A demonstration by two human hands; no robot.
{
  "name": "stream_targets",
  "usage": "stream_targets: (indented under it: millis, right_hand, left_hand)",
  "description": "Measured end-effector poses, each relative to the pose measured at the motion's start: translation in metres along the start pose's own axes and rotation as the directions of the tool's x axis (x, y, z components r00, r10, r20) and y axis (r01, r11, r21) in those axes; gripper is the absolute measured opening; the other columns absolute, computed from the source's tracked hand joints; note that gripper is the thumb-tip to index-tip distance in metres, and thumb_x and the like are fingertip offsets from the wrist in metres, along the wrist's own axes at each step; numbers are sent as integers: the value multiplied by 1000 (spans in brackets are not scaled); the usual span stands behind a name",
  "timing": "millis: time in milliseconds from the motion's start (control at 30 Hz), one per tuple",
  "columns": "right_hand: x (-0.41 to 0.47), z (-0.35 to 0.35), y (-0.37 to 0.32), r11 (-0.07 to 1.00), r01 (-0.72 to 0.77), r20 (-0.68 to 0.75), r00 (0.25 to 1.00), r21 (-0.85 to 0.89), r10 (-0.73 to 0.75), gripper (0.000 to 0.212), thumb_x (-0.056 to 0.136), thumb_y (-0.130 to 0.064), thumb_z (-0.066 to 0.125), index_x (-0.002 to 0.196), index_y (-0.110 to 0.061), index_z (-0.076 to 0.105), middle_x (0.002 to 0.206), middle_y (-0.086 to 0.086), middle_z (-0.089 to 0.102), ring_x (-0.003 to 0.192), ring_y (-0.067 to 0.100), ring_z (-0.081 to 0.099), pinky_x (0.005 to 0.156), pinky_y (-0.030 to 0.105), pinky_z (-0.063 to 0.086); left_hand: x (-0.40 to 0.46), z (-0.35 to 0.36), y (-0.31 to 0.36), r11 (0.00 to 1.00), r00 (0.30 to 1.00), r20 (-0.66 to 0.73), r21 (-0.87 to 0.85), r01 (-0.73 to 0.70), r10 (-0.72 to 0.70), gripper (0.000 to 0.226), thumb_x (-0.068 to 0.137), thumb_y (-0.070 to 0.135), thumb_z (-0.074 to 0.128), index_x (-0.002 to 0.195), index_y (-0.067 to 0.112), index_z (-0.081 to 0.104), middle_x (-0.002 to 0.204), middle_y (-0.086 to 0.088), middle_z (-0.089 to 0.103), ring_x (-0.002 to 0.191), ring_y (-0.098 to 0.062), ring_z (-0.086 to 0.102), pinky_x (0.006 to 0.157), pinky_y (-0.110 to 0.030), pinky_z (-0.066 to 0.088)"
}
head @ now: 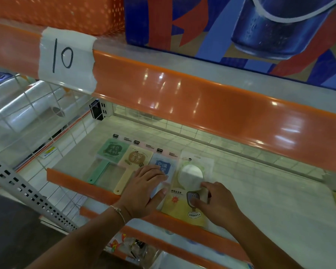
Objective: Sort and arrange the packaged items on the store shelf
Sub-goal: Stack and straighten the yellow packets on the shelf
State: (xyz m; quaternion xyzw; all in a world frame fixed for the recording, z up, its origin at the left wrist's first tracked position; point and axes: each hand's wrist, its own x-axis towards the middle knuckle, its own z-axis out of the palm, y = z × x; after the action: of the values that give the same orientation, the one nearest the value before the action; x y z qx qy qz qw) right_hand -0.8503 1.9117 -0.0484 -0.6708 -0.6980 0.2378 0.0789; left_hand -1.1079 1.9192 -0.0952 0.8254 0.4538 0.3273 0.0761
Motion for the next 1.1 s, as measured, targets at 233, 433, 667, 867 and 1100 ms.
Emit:
stream_targets:
  millis: [233, 433, 667, 867, 1100]
  right_hand:
    - [2, 2, -1, 1000, 24, -23, 999, 19, -23, 66, 82, -57, 65, 138, -23, 51, 107, -5, 51, 93, 11, 55, 82, 24, 46]
    - [1, 0, -2, 999, 29, -52, 998, 27, -28, 67, 84, -63, 60, 137, -23, 53, 99, -6, 52, 84, 8, 54, 74, 22, 43]
    - [-11, -2, 4, 997, 14, -93, 996, 79, -7, 59, 87, -60, 57, 135, -26, 55, 94, -7, 60, 84, 9, 59, 76, 22, 44]
    - [-31, -12, 26, 994, -34, -167, 985, 104, 51, 42, 91, -50, 58, 128, -29, 61, 67, -10, 54, 64, 3, 54, 62, 14, 38]
    - [-60, -57, 79, 979, -152, -194, 965, 134, 176, 32, 92, -45, 60, 119, -30, 65, 69, -9, 59, 66, 2, 57, 61, 12, 38]
  left_hand:
    - [0, 1, 0, 1000, 1000, -3, 4, 0, 0, 41, 95, 43, 44, 113, 14, 66, 116, 2, 62, 122, -20, 49, 100, -46, 41]
    - [1, -1, 2, 1000, 1000, 10, 4, 14, -14, 41, 95, 43, 43, 113, 15, 66, 116, 2, 62, 121, -19, 49, 100, -45, 40]
    - [1, -3, 4, 1000, 999, 16, 13, 28, -29, 39, 94, 42, 45, 112, 14, 66, 115, 2, 62, 121, -20, 50, 99, -47, 41]
    - [6, -4, 10, 994, 993, -50, -40, 102, -104, 41, 96, 43, 43, 109, 11, 67, 113, -2, 64, 121, -22, 49, 99, -45, 42]
    - [47, 19, 75, 984, 985, -91, -114, 135, -145, 37, 94, 34, 44, 105, 10, 69, 107, 1, 65, 111, -16, 52, 93, -40, 47]
